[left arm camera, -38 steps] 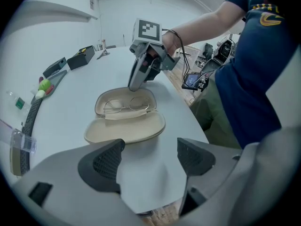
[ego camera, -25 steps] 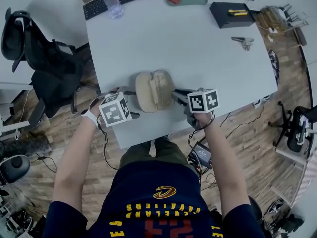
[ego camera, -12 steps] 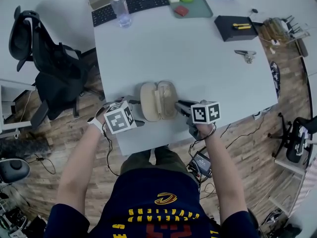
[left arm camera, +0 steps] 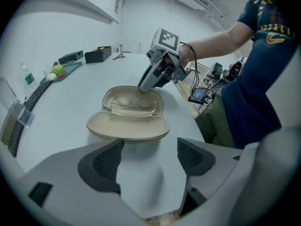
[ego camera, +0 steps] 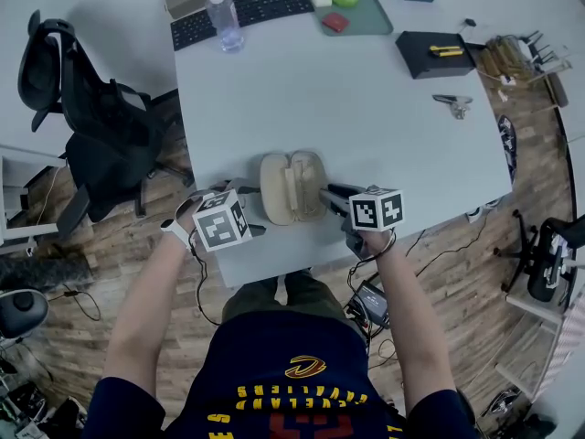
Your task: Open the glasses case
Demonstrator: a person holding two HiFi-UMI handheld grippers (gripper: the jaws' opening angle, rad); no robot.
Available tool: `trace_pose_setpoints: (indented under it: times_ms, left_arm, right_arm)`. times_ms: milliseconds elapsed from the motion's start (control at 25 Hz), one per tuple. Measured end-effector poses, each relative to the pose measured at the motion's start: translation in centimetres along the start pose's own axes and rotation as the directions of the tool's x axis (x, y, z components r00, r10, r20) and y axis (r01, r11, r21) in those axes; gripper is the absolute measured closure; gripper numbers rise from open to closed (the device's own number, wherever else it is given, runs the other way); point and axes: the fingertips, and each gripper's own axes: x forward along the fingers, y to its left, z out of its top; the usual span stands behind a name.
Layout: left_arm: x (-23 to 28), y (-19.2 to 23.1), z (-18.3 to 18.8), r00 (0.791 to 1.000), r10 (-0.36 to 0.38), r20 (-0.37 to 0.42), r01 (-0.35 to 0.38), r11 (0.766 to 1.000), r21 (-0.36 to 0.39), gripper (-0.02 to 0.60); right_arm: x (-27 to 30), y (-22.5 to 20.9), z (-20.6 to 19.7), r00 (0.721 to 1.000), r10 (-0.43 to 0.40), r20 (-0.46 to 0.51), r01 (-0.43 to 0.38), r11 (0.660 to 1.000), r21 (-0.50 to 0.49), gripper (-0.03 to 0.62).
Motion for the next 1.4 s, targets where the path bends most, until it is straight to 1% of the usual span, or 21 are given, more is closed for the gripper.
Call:
trace_pose_setpoints:
  times_ms: [160,520,720,1000,1200,1280,1320,1360,1400]
  left_arm:
    - [-0.3,-0.1,0.2,1.000,0.008,0.012,-0.008,1.000,-0.002,0.195]
    - [-1.1,0.0,0.7,0.998,0.024,0.053,-0.023,0.999,-0.028,0.195]
    - [-1.6,0.0,0.8,0.996,0.033,0.083,-0.029,0.998,-0.054,0.195]
    - [-2.6,-0.1,0.5,0.989,0.060,0.139,-0.044,0.993,-0.110,0.195]
    - [-3.6,-0.4,0.4,0.981,0.087,0.173,-0.063,0.988,-0.140,0.195]
    - [-4.3,-0.3,0.6,0.973,0.117,0.200,-0.087,0.984,-0.154,0.195]
    - [-4.9,-0.2,0.9,0.964,0.141,0.225,-0.105,0.980,-0.167,0.195]
    - [-5.7,-0.1,1.5,0.951,0.169,0.260,-0.123,0.975,-0.185,0.195]
    - [-6.7,0.0,2.2,0.932,0.197,0.304,-0.138,0.969,-0.206,0.195]
  right_arm:
    - [0.1,0.6,0.4,1.000,0.007,0.011,-0.007,1.000,-0.012,0.436]
    - [0.0,1.5,1.4,0.998,0.027,0.051,-0.026,0.999,-0.025,0.394]
    - [-0.2,1.8,2.1,0.995,0.046,0.083,-0.045,0.999,-0.010,0.367]
    - [-0.7,1.7,2.7,0.994,0.027,0.104,-0.026,1.000,-0.015,0.356]
    - [-1.8,2.1,3.8,0.988,0.019,0.151,-0.017,1.000,-0.018,0.356]
    - [-2.7,2.4,4.6,0.983,0.013,0.184,-0.009,1.000,-0.024,0.356]
    - [-3.3,2.6,5.0,0.979,0.011,0.203,-0.006,1.000,-0.027,0.358]
    - [-3.9,2.8,5.4,0.974,0.010,0.224,-0.004,1.000,-0.031,0.358]
    - [-4.5,3.1,5.9,0.969,0.010,0.246,-0.001,0.999,-0.037,0.358]
